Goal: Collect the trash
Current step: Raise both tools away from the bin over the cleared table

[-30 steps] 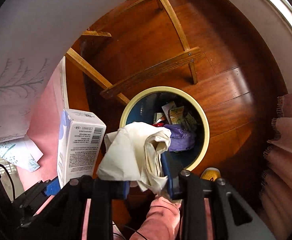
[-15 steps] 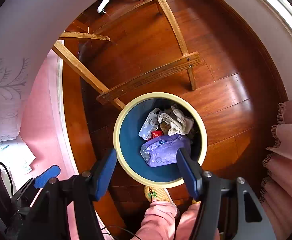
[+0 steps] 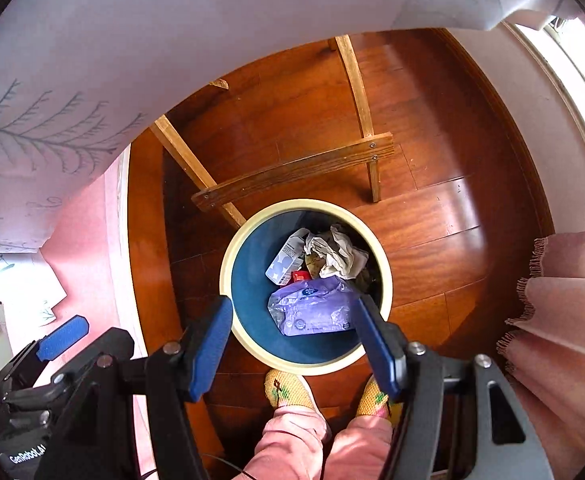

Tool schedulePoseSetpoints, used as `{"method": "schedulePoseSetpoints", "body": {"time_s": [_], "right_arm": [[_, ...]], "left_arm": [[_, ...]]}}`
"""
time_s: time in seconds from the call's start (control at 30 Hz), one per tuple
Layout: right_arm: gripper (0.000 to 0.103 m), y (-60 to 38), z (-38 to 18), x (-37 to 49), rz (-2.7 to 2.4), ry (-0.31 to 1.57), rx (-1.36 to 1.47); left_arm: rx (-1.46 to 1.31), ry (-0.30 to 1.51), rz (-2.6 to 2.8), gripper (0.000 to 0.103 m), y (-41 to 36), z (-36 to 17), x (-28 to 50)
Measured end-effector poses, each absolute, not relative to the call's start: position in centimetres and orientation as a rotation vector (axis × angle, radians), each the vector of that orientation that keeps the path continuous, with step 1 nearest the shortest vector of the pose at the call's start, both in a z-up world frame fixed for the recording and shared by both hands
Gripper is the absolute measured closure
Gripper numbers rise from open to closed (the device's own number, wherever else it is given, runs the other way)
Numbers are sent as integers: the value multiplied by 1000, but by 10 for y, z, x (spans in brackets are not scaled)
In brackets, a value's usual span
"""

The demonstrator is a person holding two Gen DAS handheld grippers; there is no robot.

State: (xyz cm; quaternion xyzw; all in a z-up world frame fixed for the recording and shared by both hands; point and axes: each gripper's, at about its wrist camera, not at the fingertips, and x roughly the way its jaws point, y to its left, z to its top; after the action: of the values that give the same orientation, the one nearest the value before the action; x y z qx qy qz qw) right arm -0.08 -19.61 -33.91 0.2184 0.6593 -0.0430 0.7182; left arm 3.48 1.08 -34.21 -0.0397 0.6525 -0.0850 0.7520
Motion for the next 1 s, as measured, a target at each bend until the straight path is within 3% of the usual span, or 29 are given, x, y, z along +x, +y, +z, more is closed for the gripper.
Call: {"method": "schedulePoseSetpoints", "body": {"time_s": [0.37, 1.0], "right_arm": [[39, -188, -283, 0, -99, 1453, 439], [34, -183, -103, -2, -35, 1287, 338]], "left_arm": [[-73, 1385, -154, 7, 24, -274, 32], [-29, 1179, -118, 7, 27, -91, 21]]}}
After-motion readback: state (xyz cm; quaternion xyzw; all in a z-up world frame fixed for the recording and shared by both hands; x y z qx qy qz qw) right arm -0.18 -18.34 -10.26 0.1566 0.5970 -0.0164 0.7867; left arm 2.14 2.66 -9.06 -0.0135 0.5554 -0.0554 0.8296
